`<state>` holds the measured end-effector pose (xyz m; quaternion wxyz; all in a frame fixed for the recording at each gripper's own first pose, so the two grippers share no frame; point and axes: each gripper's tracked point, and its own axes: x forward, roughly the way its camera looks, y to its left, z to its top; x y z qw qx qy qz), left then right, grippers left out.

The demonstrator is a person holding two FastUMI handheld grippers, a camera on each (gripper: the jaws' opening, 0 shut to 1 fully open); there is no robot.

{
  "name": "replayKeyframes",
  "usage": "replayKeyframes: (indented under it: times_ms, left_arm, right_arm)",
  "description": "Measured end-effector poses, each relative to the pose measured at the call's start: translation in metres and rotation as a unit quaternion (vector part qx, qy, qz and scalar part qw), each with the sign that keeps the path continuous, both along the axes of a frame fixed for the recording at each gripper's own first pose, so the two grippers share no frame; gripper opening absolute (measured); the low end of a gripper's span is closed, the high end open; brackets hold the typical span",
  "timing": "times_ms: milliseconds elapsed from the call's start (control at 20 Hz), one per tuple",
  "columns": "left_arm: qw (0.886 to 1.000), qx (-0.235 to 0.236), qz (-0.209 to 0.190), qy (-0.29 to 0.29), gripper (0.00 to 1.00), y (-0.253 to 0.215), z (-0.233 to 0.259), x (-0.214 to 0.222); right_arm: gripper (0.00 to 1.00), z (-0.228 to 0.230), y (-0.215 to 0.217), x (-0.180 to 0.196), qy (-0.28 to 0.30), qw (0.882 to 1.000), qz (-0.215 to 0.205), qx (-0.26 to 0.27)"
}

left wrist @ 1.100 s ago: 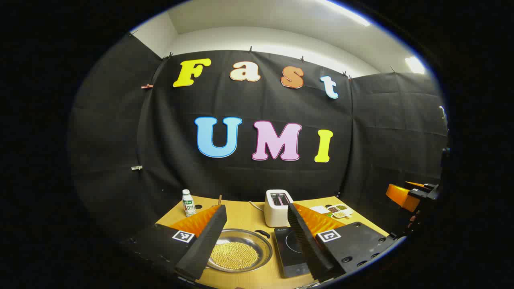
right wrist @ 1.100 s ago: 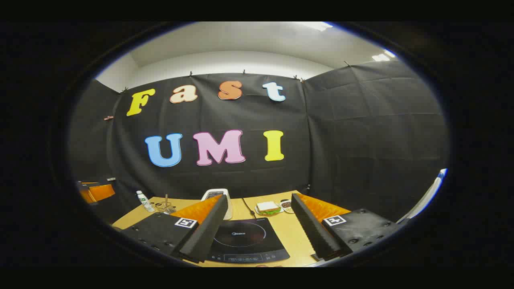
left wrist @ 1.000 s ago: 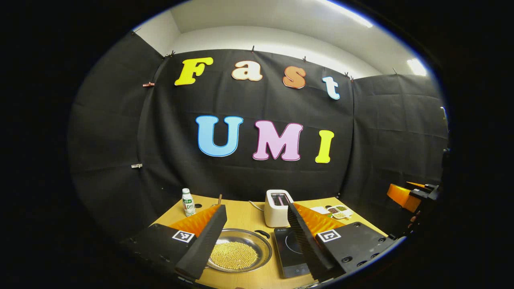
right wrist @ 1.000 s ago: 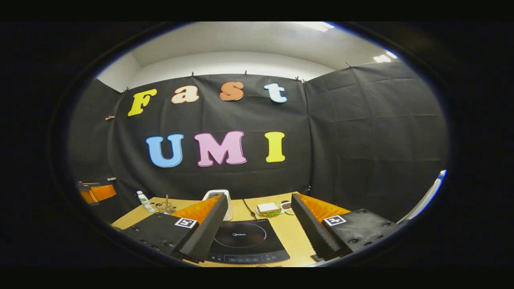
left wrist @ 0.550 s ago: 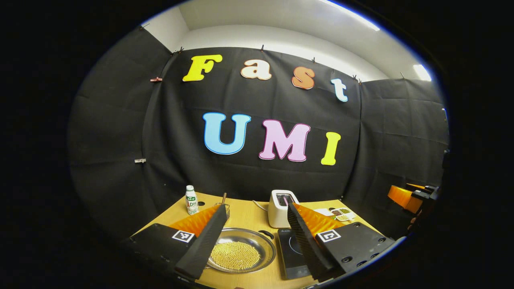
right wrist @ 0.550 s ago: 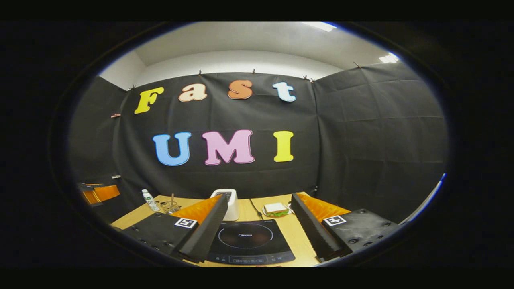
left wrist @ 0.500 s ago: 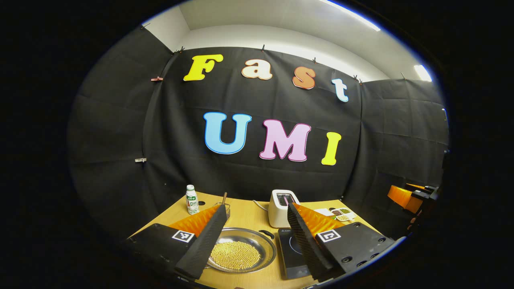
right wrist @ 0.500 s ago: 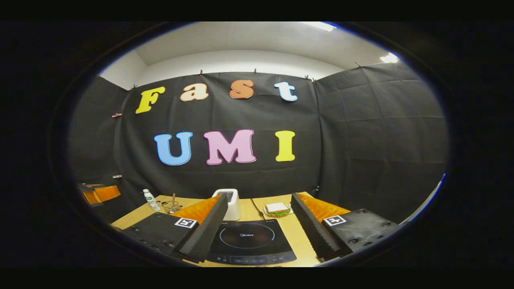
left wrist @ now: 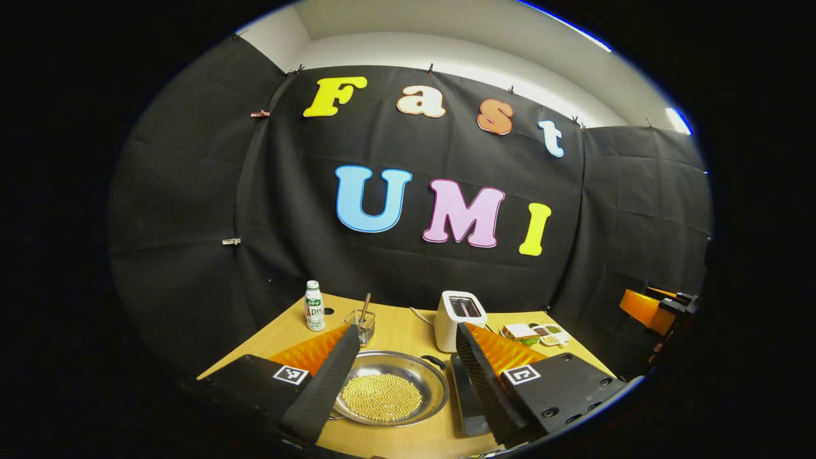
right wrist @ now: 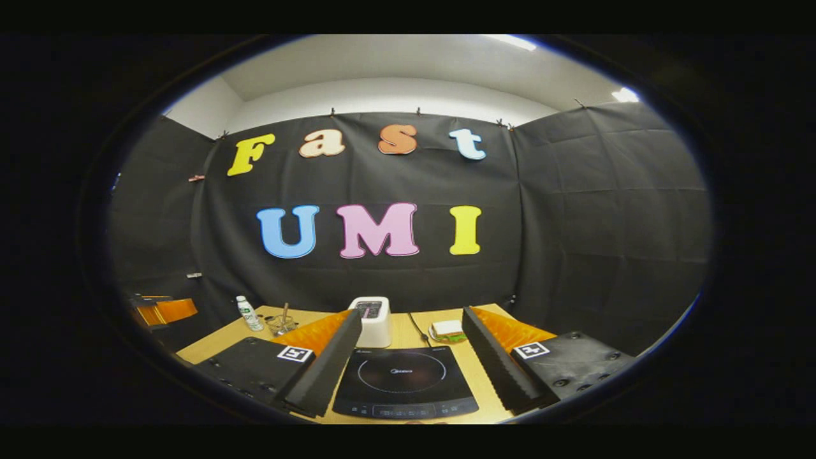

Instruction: First push the handle of the pot to place it horizontally, then grasp the pot with both hands and set it on the induction cooktop.

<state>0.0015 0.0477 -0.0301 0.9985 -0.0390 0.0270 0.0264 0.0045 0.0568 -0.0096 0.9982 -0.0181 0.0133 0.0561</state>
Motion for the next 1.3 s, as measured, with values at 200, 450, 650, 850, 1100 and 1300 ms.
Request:
replayKeyframes:
  times_ms: [200, 450, 650, 850, 1100, 1300]
  left_arm:
    - [1.000, 0.001, -0.008, 0.009, 0.95, 0.001, -0.008, -0.001]
    - [0.999, 0.004, -0.021, 0.035, 0.92, 0.006, -0.021, -0.001]
    - [0.997, 0.003, -0.036, 0.070, 0.78, 0.010, -0.041, 0.002]
    - [0.992, -0.006, -0.058, 0.112, 0.54, 0.010, -0.066, 0.000]
    - [0.985, -0.013, -0.080, 0.153, 0.29, 0.009, -0.103, 0.006]
    - [0.978, -0.031, -0.086, 0.188, 0.09, 0.013, -0.132, 0.003]
  right_arm:
    - [0.98, -0.003, 0.002, -0.003, 0.003, 1.000, 0.000, -0.002]
    - [0.98, -0.006, 0.005, -0.010, 0.006, 1.000, 0.000, -0.006]
    - [0.98, -0.010, 0.010, -0.012, 0.010, 1.000, 0.004, -0.008]
    - [0.98, -0.013, 0.012, -0.015, 0.014, 1.000, 0.006, -0.005]
    - [0.98, -0.021, 0.009, -0.016, 0.024, 1.000, 0.003, -0.007]
    - [0.98, -0.028, 0.004, -0.017, 0.030, 1.000, -0.002, -0.008]
